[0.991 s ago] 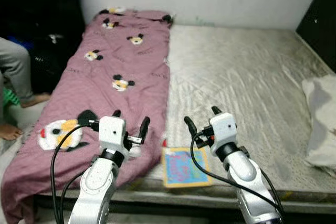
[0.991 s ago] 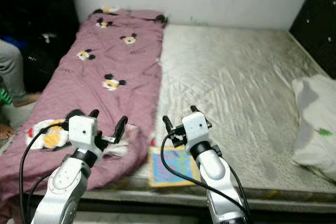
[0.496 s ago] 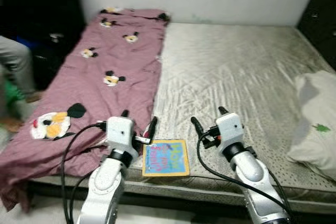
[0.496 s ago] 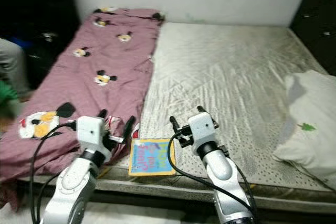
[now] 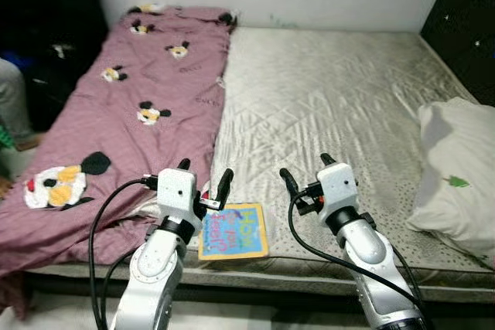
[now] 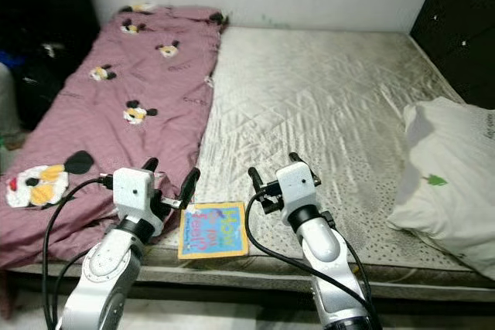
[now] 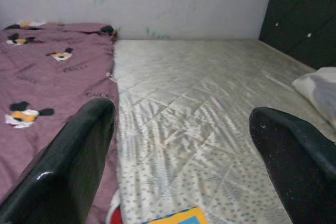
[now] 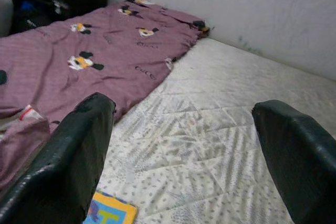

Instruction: Clean up the room

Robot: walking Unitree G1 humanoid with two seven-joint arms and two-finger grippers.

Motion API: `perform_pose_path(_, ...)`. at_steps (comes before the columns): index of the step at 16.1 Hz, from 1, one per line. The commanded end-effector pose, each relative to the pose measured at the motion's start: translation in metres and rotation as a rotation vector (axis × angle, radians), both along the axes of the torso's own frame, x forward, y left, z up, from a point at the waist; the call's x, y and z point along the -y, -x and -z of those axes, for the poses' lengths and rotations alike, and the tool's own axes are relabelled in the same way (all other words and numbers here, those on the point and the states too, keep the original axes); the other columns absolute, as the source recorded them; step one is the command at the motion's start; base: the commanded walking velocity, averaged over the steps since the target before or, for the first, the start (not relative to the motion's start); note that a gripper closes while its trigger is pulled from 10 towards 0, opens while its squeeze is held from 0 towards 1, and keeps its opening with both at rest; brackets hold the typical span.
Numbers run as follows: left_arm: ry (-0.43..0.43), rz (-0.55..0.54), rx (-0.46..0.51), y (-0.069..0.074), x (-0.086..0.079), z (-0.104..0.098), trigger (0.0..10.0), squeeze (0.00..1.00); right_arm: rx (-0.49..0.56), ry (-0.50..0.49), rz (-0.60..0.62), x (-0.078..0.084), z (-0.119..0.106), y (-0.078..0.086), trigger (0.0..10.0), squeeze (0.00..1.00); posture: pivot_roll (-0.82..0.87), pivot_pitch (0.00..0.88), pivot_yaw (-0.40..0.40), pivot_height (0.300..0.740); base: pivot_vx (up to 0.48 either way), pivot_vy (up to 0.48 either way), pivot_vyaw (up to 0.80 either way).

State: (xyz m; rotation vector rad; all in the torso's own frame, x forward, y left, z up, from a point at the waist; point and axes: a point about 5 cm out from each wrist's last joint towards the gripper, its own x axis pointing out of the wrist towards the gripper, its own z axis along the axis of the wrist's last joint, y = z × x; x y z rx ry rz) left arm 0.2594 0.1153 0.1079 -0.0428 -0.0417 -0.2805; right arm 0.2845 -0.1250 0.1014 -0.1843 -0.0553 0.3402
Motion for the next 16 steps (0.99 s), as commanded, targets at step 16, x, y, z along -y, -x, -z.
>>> perform_pose_path(16,-0.004,-0.090,0.028,-0.0088,-0.0078,0.0039,10.0,0.00,0.026,0.009,0.021,0.0032,-0.0002,-0.0053,10.0,0.00,-0.02,0.000,-0.004,0.740,0.000,-0.266,-0.15)
